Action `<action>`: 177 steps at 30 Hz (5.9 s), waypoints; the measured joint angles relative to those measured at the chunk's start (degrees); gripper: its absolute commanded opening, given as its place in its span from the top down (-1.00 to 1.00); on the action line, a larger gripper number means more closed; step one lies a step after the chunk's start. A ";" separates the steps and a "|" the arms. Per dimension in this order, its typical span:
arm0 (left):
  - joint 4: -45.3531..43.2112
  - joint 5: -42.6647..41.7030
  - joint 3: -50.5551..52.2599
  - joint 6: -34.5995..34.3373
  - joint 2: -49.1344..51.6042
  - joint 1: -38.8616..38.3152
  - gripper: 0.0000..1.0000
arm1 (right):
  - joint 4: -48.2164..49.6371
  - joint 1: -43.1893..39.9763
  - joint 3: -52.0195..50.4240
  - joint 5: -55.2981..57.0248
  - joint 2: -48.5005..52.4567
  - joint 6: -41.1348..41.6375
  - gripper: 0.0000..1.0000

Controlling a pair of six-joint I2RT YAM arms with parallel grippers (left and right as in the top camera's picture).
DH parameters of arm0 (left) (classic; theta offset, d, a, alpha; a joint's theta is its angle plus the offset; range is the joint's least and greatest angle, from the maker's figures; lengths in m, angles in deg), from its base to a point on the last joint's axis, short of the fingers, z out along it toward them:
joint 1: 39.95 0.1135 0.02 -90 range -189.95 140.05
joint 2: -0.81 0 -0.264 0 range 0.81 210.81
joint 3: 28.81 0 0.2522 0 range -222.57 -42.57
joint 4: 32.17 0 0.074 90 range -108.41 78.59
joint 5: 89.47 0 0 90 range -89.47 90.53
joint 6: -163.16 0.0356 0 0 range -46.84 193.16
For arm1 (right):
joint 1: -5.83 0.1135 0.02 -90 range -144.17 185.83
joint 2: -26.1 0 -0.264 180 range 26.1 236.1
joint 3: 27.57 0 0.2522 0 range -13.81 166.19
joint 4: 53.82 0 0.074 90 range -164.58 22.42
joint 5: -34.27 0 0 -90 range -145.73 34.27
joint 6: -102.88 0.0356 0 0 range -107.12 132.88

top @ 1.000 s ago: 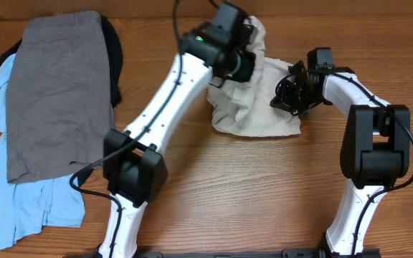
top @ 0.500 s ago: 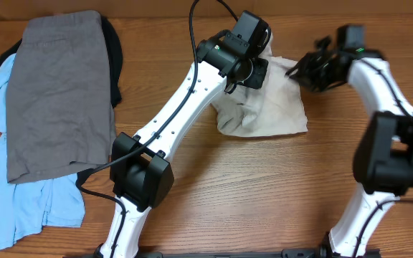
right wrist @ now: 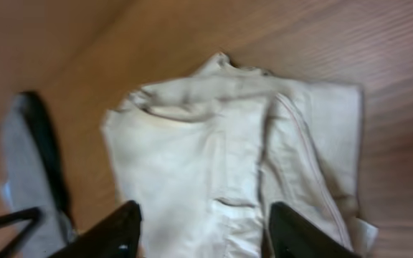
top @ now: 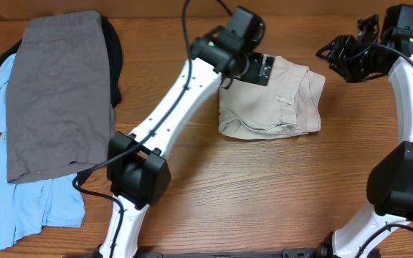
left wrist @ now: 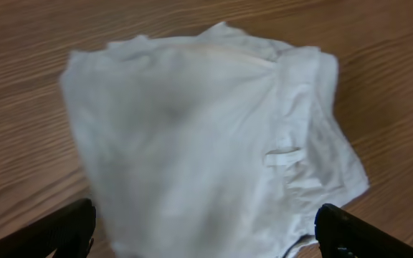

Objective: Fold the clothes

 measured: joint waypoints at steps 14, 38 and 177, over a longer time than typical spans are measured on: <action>9.60 -1.64 -0.24 5.55 0.00 6.58 -1.00 | 4.70 2.49 -12.35 11.61 0.63 -3.63 -1.00; 12.33 -1.92 -0.24 7.39 0.00 8.83 -1.00 | 13.40 4.83 -16.17 -4.81 11.69 -9.42 -0.03; 9.33 5.38 -0.28 5.81 0.00 8.83 -1.00 | 47.08 8.52 -59.25 10.56 -66.05 -5.73 -1.00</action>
